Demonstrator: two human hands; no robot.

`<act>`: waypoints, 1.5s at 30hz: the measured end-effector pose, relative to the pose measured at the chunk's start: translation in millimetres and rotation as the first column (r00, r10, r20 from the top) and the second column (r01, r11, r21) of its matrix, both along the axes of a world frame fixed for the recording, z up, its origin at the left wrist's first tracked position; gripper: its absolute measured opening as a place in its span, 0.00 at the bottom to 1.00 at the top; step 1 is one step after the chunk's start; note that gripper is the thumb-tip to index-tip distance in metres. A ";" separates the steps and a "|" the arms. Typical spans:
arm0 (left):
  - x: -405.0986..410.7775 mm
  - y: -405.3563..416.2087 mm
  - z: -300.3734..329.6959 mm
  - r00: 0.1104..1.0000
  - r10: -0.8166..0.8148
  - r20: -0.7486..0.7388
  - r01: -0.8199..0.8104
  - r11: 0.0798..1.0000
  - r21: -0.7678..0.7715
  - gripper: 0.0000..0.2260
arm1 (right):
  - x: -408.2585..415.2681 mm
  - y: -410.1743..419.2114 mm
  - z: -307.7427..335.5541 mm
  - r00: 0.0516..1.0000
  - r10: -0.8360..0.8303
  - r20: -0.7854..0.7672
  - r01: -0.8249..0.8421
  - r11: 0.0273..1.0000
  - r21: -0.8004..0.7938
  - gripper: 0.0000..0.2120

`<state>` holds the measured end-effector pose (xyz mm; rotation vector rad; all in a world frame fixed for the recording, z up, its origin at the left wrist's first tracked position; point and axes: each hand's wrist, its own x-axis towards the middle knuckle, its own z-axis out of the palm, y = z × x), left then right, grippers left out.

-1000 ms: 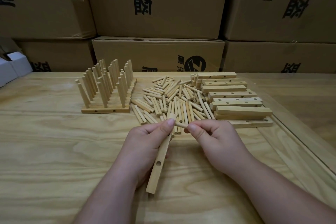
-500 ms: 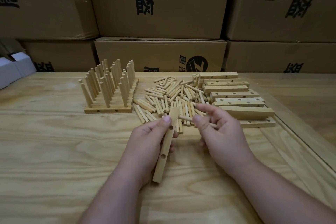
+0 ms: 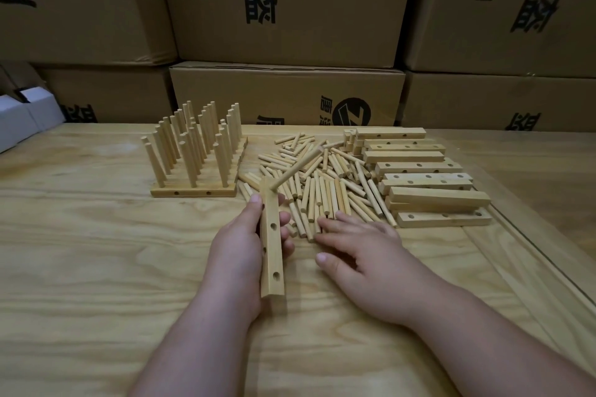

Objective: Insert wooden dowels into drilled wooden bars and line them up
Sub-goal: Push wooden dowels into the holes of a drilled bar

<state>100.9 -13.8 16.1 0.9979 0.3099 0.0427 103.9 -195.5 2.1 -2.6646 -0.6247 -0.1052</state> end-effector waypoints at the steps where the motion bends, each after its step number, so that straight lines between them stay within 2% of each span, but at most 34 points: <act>1: 0.4 -0.2 0.0 1.000 0.012 -0.008 -0.012 1.000 -0.016 0.20 | -0.7 -0.4 1.7 0.999 -0.021 0.032 0.021 1.000 0.020 0.23; 3: 0.5 -0.5 0.5 0.999 0.039 -0.030 -0.041 0.998 -0.055 0.20 | -1.0 -0.8 4.0 0.991 -0.069 0.112 0.062 0.996 0.062 0.23; 5: 0.6 -0.7 1.2 0.997 0.063 -0.041 -0.066 0.994 -0.091 0.18 | 0.1 -0.5 4.6 0.979 -0.117 0.165 0.103 0.990 0.092 0.16; 7: 0.5 -1.1 1.5 0.997 0.074 -0.038 -0.078 0.991 -0.109 0.17 | 0.2 0.9 3.9 0.973 -0.166 0.158 0.148 0.982 0.118 0.12; 11: 1.5 -0.2 -0.3 0.996 0.085 -0.039 -0.089 0.990 -0.106 0.17 | 0.3 0.6 2.5 0.963 -0.243 0.116 0.240 0.970 0.042 0.16; 15: 1.8 2.2 -1.4 0.999 0.047 -0.013 -0.048 0.992 -0.117 0.19 | 2.3 -0.9 5.4 0.937 -0.323 0.130 0.309 0.944 0.114 0.07; 18: 1.1 1.8 -0.9 1.000 0.008 0.030 -0.004 0.993 -0.119 0.18 | 2.2 -1.9 5.0 0.908 -0.389 0.153 0.386 0.921 0.049 0.10; 21: 0.3 1.0 -1.2 0.998 -0.018 0.057 0.023 0.996 -0.081 0.19 | 1.1 -2.1 5.5 0.886 -0.424 0.187 0.429 0.903 0.012 0.07; 23: 0.8 -0.6 -2.4 0.998 -0.009 0.059 0.010 1.000 -0.025 0.20 | 0.2 -1.3 8.0 0.879 -0.430 0.208 0.427 0.902 0.058 0.04; 25: 2.1 -2.9 -3.8 0.998 0.022 0.055 -0.023 0.999 0.035 0.19 | 0.6 -1.4 9.4 0.891 -0.402 0.210 0.366 0.911 0.189 0.01; 28: 3.4 -4.9 -6.1 0.998 0.044 0.048 -0.049 0.993 0.108 0.17 | -4.1 1.4 11.0 0.944 -0.255 0.208 0.165 0.914 0.371 0.05; 33: -0.8 -6.4 -4.8 0.997 -0.002 0.083 -0.017 0.971 0.237 0.16 | -11.3 5.6 9.7 0.929 -0.013 0.370 -0.114 0.941 0.319 0.06; 38: -3.8 -7.9 -3.5 0.993 -0.021 0.118 -0.015 0.957 0.290 0.14 | -8.7 2.4 8.4 0.924 0.015 0.382 -0.172 0.909 0.380 0.06; 45: -3.2 -7.5 -5.5 0.990 -0.045 0.133 -0.001 0.947 0.322 0.14 | -9.7 5.6 8.2 0.906 0.058 0.418 -0.233 0.894 0.382 0.07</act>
